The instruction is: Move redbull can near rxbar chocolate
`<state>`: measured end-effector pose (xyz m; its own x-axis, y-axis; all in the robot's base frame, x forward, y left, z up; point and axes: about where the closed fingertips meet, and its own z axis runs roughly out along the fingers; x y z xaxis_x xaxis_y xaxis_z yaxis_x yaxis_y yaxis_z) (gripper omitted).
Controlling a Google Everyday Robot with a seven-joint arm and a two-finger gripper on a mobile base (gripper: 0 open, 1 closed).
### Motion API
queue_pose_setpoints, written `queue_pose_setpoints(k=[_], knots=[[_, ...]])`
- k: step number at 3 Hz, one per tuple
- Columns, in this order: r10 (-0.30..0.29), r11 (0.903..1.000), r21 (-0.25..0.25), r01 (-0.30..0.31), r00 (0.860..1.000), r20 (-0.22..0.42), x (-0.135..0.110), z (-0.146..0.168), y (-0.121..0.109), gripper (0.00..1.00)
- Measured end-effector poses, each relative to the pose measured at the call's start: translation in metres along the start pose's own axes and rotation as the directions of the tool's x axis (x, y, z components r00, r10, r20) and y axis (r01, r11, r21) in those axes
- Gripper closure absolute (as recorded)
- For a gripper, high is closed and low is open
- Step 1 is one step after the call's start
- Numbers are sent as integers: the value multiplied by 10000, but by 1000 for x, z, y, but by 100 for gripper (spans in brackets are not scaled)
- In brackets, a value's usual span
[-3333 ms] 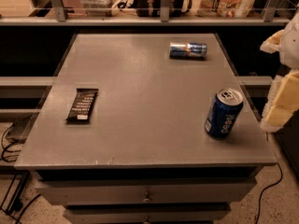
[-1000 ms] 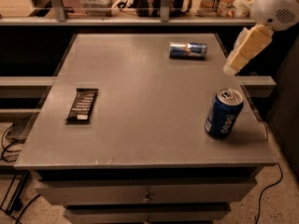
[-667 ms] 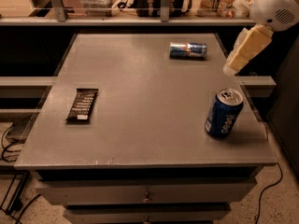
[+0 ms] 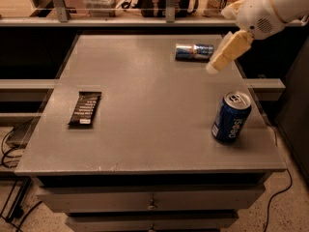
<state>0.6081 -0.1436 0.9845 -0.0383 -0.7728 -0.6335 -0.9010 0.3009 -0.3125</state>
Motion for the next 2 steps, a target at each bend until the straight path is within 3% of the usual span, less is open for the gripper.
queue_pose_setpoints(k=[2], knots=[[892,9935,-813,-797,9887,1207,4,70,-34,0]])
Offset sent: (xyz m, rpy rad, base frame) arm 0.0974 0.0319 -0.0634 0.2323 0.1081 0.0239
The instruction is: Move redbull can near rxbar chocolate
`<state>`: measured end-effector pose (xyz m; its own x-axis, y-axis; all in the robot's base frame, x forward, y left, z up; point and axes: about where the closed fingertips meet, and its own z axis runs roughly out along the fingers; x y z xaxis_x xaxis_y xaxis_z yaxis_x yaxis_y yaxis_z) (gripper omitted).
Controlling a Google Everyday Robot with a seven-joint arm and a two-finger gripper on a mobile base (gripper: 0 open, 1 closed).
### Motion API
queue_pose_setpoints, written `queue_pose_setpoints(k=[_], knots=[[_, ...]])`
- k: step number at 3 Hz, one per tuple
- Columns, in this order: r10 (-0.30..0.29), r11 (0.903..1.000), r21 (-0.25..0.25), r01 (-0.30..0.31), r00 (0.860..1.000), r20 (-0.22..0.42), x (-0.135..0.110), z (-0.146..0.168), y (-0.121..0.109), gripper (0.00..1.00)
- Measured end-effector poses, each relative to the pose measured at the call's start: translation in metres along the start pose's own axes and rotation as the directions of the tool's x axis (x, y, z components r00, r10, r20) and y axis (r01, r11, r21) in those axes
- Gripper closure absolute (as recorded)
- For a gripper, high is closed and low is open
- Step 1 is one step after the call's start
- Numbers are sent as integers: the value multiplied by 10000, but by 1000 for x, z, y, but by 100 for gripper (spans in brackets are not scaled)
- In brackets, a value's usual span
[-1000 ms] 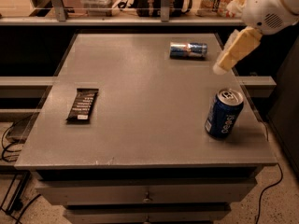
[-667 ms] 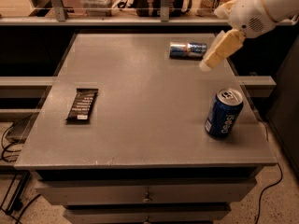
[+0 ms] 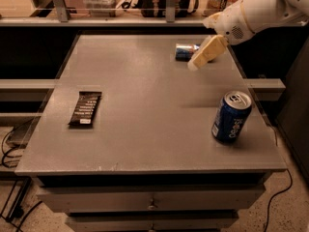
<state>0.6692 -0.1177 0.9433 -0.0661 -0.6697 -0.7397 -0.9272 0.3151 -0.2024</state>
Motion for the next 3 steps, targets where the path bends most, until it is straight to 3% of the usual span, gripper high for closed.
queue_pose_setpoints(k=[1,2,3], knots=[[468,9989,-68,-466,9984,330,11,25,-21,0],[841,9963,161,-848,9955,437,25,40,-43,0],[1080,9918,581,-1140,9894,974,29,41,-55,0]])
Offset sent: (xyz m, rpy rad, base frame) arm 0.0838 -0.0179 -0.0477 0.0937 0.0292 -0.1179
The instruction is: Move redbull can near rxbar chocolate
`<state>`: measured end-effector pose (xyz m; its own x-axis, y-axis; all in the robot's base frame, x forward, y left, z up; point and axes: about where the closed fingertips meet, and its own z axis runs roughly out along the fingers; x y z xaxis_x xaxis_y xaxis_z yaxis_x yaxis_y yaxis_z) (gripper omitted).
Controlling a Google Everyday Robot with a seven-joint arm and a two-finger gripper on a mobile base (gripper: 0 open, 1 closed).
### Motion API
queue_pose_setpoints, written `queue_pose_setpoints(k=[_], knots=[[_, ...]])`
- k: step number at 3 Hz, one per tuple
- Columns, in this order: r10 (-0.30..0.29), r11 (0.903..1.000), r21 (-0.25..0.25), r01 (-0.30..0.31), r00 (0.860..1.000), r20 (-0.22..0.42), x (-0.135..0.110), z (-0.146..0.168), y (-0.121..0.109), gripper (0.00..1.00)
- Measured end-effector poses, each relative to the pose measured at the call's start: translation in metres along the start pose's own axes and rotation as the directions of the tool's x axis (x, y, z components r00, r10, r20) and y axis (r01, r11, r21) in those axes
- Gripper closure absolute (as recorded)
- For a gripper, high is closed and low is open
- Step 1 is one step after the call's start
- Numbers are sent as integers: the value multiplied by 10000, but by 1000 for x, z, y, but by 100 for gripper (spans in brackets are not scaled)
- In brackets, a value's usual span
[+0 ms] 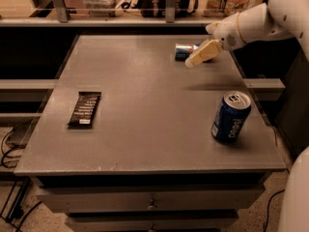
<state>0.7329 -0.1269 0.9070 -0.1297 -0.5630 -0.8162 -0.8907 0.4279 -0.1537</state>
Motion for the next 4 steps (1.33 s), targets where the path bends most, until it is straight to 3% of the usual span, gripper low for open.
queue_pose_setpoints(k=[4], knots=[[412,9987,314,-414,9991,54,14,40,-20,0]])
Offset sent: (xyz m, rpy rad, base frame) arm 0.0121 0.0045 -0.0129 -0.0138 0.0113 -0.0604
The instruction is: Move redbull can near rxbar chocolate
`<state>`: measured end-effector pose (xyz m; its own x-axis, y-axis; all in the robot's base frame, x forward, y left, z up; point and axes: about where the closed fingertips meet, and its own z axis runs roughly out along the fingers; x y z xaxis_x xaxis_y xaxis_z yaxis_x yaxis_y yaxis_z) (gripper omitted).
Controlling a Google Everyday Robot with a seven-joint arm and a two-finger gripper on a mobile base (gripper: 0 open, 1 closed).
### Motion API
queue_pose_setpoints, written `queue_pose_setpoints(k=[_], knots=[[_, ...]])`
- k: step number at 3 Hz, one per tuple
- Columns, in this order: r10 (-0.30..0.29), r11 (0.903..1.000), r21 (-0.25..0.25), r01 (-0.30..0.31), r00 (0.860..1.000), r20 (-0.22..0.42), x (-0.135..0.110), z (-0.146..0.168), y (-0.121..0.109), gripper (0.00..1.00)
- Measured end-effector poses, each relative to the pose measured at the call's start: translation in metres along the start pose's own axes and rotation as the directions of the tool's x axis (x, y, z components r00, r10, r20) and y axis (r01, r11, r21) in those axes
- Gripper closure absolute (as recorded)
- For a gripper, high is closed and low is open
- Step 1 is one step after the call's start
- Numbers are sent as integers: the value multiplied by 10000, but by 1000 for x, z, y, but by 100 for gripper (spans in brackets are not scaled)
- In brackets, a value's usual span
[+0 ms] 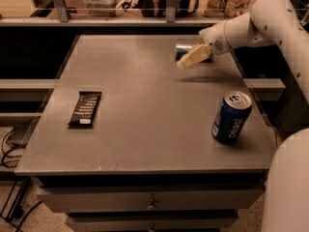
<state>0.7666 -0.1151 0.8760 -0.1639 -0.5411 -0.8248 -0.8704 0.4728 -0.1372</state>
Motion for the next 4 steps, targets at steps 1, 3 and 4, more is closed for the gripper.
queue_pose_setpoints(k=[1,3,4], knots=[[65,10000,1,-65,9994,-329,11,11,-8,0],[126,9999,116,-115,9946,-1033,22,15,-14,39],[132,9999,115,-121,9943,-1058,21,14,-14,61]])
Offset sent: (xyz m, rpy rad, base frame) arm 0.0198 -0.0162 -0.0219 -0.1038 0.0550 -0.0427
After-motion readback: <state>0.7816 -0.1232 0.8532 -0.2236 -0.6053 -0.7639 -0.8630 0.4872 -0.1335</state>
